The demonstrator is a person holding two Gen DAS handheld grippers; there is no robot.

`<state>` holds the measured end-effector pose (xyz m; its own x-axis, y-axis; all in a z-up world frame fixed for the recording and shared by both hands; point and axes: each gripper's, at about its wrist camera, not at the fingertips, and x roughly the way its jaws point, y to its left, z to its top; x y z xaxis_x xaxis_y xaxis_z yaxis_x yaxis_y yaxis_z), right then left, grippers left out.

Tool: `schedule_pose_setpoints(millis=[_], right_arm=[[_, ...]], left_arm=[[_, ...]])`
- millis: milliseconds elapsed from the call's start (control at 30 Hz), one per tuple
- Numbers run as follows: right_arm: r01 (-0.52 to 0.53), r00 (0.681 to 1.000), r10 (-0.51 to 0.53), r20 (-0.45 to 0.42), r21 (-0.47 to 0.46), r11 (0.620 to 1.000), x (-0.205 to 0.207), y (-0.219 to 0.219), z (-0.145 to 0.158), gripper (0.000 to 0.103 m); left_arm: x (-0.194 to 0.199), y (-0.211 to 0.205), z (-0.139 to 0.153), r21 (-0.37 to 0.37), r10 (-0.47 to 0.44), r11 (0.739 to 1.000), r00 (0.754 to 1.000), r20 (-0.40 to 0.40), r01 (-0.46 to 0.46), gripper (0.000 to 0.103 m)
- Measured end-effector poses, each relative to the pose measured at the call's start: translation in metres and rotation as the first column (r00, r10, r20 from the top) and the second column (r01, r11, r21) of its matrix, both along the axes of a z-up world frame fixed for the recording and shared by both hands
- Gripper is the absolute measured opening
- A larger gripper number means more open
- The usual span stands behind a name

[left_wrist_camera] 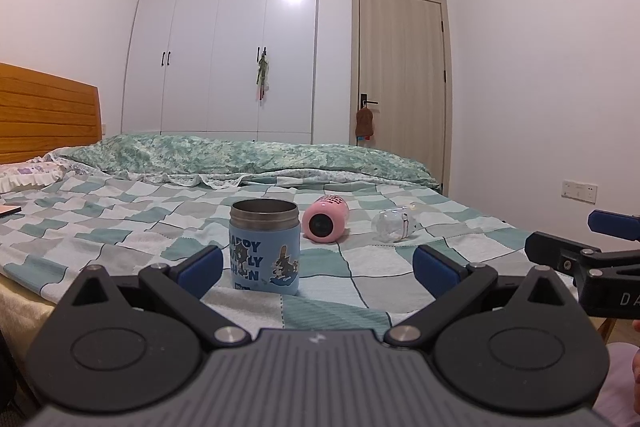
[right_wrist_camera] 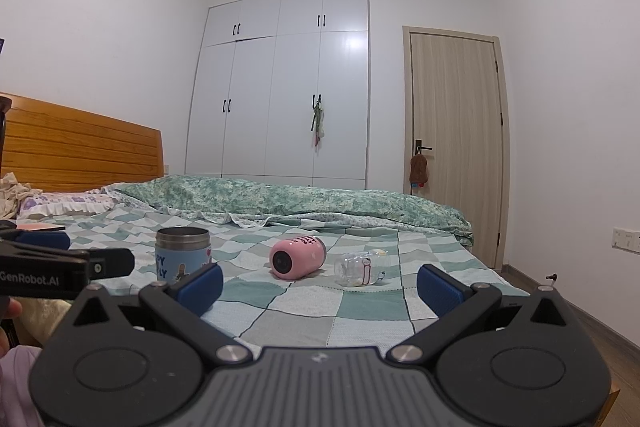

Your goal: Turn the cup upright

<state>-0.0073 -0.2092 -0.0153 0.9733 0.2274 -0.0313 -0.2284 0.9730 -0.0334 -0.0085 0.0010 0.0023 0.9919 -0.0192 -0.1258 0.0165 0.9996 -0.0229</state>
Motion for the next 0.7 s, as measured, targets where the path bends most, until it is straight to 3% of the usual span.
schedule_pose_setpoints(millis=[700], right_arm=[[-0.002,1.0,0.002,-0.008,0.012,1.0,0.0052,-0.0029,0.0002,0.103]], left_arm=[[0.007,-0.0036,0.007,0.027,-0.016,1.0,1.0,-0.002,0.016,0.103]])
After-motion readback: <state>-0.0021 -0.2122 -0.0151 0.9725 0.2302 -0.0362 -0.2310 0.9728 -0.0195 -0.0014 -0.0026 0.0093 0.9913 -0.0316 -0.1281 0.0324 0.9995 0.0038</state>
